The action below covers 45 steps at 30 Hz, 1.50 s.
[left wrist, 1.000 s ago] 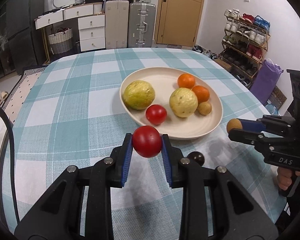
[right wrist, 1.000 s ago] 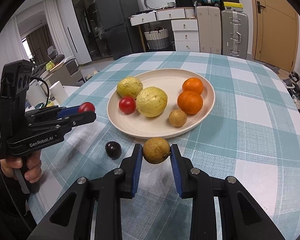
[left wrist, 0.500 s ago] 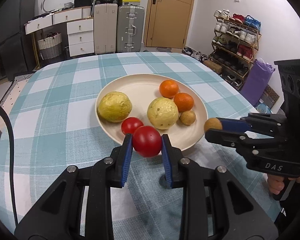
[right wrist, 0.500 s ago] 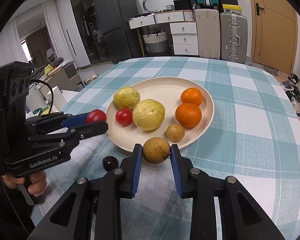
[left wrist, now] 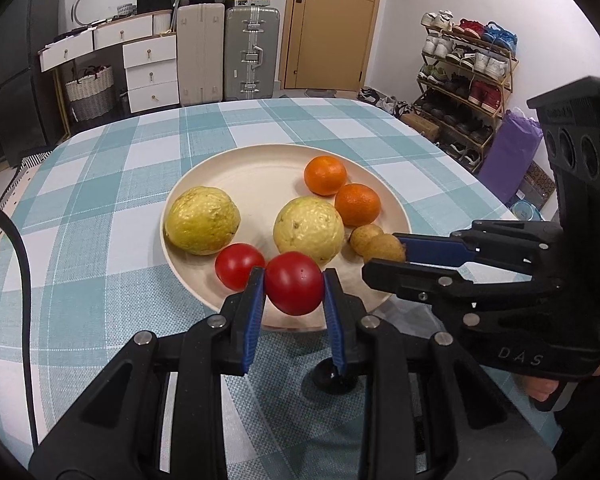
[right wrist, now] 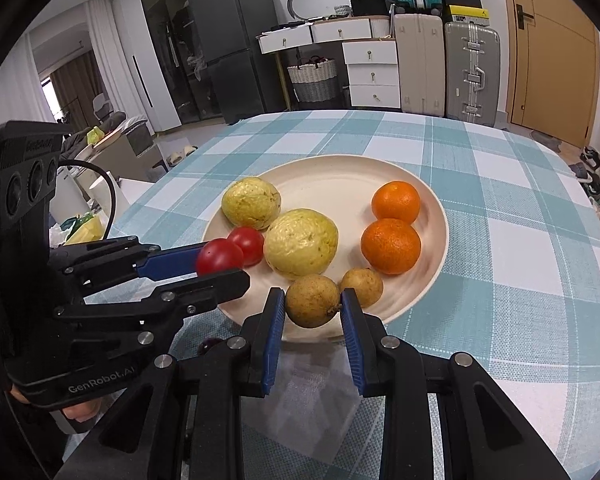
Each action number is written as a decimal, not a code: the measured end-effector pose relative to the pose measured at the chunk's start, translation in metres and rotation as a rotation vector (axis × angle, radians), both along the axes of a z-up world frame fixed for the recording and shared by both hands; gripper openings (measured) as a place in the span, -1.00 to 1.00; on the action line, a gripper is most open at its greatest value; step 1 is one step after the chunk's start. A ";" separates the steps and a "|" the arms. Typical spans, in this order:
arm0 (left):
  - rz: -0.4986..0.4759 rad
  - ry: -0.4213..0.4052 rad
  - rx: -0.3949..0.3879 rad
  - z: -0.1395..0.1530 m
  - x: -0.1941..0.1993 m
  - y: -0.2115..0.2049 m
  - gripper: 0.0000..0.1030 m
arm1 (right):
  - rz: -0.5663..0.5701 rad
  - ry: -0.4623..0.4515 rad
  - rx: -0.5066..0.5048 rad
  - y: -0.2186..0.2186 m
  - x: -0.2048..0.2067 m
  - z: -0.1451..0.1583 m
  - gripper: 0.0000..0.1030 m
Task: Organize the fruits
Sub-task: 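Carry the tomato in the left gripper onto the plate while the right carries the brown fruit, then open the left gripper to drop the tomato while the right releases the brown fruit on the plate, then move both grippers back toward the two dark purple plums on the cloth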
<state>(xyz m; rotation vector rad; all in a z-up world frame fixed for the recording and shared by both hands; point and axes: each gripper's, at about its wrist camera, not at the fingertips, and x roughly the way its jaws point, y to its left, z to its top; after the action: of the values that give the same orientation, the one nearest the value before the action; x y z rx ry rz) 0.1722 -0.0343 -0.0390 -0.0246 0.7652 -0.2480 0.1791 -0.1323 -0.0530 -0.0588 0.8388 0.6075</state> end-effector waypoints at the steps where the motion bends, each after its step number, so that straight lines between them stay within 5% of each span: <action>1: -0.003 0.004 0.000 -0.001 0.001 -0.001 -0.50 | -0.001 0.002 0.001 0.000 0.001 0.000 -0.43; 20: -0.015 0.032 0.032 -0.011 0.009 -0.007 -0.50 | 0.002 0.005 -0.008 0.002 0.007 -0.004 -0.43; 27: 0.016 0.005 0.023 -0.004 0.007 0.002 -0.47 | -0.032 -0.052 0.009 -0.009 0.000 0.007 -0.09; 30: 0.029 -0.014 0.010 0.004 0.002 0.007 -0.12 | -0.051 -0.058 -0.001 -0.014 -0.001 0.010 0.04; 34: 0.043 -0.044 -0.017 0.014 -0.008 0.017 0.40 | -0.072 -0.060 -0.004 -0.020 -0.006 0.013 0.69; 36: 0.063 -0.049 -0.013 0.018 -0.014 0.022 0.61 | -0.069 -0.060 -0.001 -0.022 -0.010 0.015 0.78; 39: 0.069 -0.059 -0.009 0.023 -0.026 0.027 0.65 | -0.070 -0.057 -0.016 -0.022 -0.015 0.015 1.00; 42: 0.081 -0.068 0.009 0.026 -0.039 0.031 0.94 | -0.068 -0.061 -0.041 -0.020 -0.022 0.015 1.00; 45: 0.093 -0.084 0.015 0.027 -0.052 0.033 0.99 | -0.077 -0.060 -0.049 -0.019 -0.026 0.013 1.00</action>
<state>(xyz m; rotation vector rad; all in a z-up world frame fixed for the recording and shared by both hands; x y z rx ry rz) 0.1205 -0.0009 -0.0120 -0.0353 0.6804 -0.1537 0.1528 -0.1513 -0.0402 -0.0889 0.7941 0.5109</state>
